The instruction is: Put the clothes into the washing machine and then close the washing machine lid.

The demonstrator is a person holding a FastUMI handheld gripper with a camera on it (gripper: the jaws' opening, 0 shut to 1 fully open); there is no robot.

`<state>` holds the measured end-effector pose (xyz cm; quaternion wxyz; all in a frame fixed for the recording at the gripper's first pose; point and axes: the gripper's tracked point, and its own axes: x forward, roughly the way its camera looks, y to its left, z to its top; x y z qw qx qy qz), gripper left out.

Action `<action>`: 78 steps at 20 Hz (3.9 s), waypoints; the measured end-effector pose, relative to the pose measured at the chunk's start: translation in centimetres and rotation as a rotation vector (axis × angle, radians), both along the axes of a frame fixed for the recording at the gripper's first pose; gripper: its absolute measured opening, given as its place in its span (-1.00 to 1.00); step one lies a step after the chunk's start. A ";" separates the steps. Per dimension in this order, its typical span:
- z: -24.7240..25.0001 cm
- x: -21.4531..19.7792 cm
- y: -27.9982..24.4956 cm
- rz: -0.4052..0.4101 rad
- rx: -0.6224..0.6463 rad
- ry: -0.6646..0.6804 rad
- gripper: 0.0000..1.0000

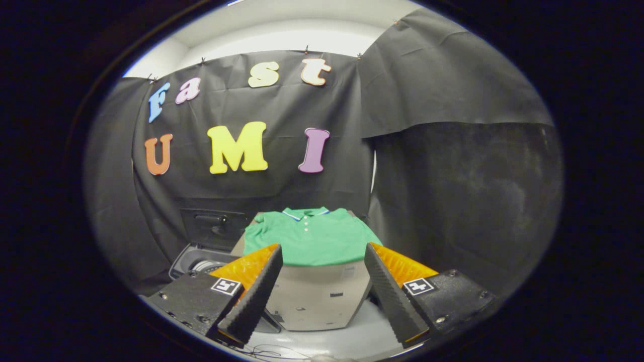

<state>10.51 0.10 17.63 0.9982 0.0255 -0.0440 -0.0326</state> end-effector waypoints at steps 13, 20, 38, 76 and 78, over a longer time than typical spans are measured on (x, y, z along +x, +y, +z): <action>5.9 19.9 0.5 0.132 0.023 0.194 1.00; 1.1 28.4 1.7 0.168 -0.011 0.428 1.00; -5.1 30.7 1.6 0.105 -0.047 0.769 0.82; 17.9 14.3 22.0 0.346 0.049 0.021 -0.91; 18.8 13.9 24.4 0.373 0.029 0.003 -0.91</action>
